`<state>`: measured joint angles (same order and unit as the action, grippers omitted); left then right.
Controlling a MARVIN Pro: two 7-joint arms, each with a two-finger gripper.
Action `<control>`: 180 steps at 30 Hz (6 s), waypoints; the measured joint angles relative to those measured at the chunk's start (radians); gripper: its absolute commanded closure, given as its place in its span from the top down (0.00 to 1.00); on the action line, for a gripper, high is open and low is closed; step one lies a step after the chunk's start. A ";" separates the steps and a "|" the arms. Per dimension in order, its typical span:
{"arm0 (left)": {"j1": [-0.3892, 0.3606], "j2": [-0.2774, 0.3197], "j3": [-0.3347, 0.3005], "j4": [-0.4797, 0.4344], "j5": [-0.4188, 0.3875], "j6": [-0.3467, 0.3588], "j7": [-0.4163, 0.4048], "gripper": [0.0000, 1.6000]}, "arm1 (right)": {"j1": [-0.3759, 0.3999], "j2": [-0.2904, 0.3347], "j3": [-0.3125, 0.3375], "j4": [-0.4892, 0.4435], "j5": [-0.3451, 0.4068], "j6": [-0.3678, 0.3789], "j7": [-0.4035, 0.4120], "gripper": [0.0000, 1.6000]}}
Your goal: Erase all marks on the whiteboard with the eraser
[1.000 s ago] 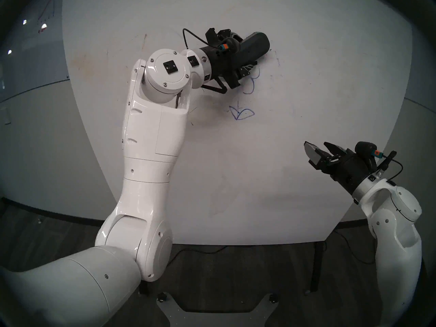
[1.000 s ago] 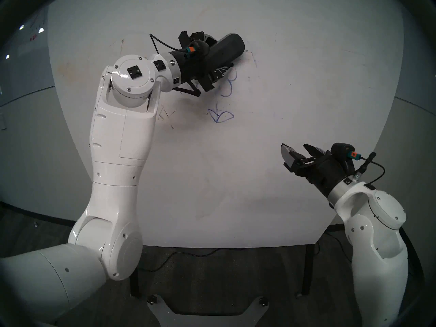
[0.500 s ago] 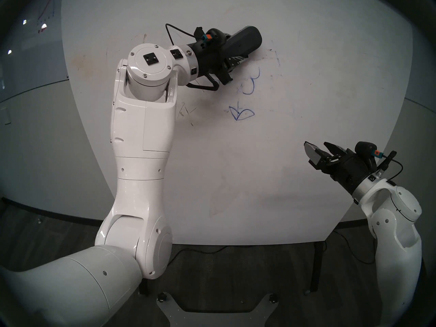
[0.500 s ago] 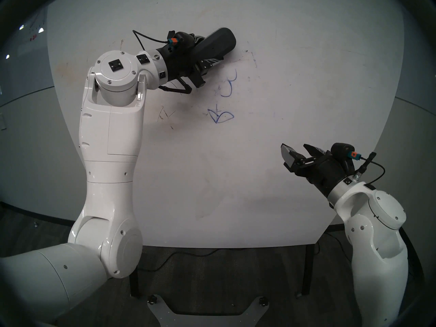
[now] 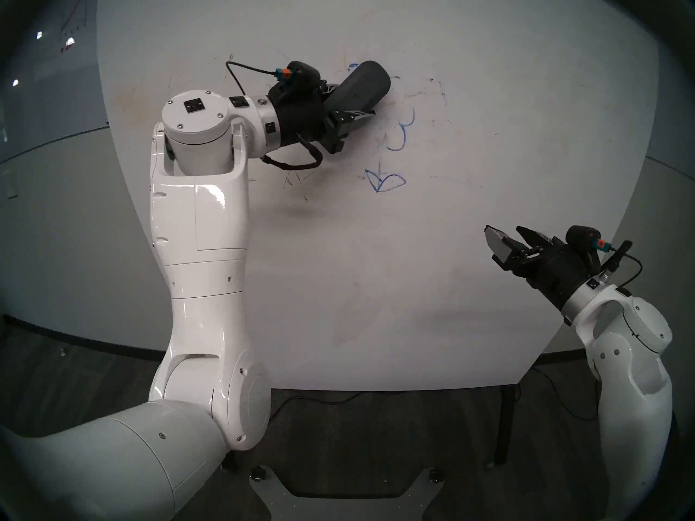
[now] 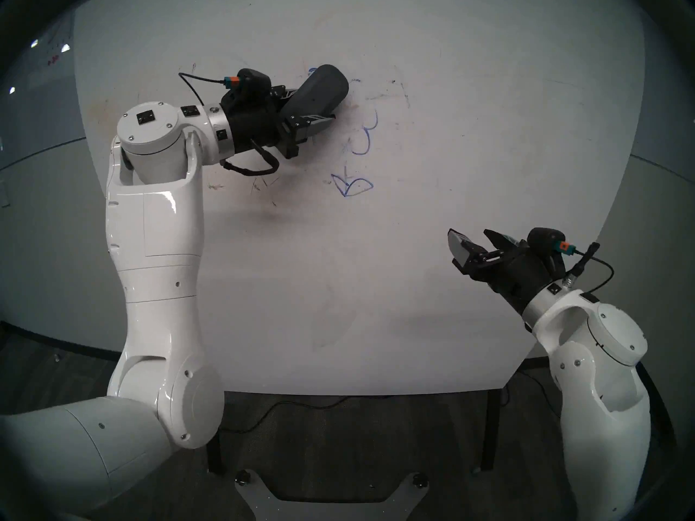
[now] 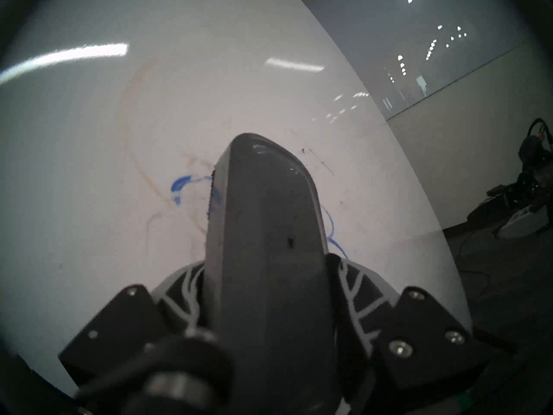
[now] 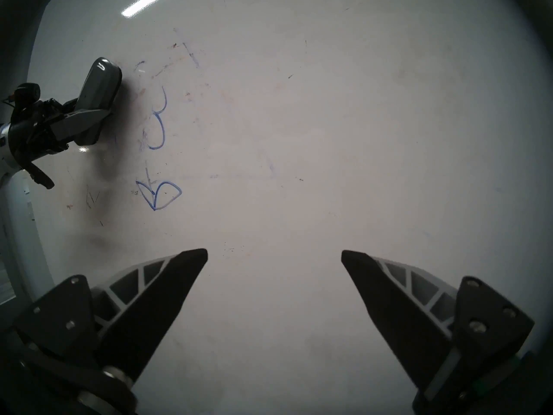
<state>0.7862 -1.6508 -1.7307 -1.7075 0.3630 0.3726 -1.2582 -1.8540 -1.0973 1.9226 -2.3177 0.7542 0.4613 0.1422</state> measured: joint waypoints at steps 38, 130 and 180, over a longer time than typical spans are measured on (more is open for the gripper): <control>0.462 -0.014 0.071 -0.384 0.061 -0.289 0.155 0.00 | 0.000 0.000 0.000 0.000 0.000 0.000 0.000 1.00; 0.640 0.165 0.172 -0.291 -0.431 -0.323 0.225 0.00 | 0.058 0.054 -0.124 -0.110 0.020 -0.036 0.227 1.00; 0.457 0.122 0.257 -0.134 -0.572 -0.075 0.082 0.00 | 0.138 -0.009 -0.138 -0.111 0.236 0.092 0.266 1.00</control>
<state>1.2435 -1.5287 -1.4736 -1.8412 -0.2086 0.2980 -1.1759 -1.7161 -1.1066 1.7849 -2.4284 0.9903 0.5530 0.4081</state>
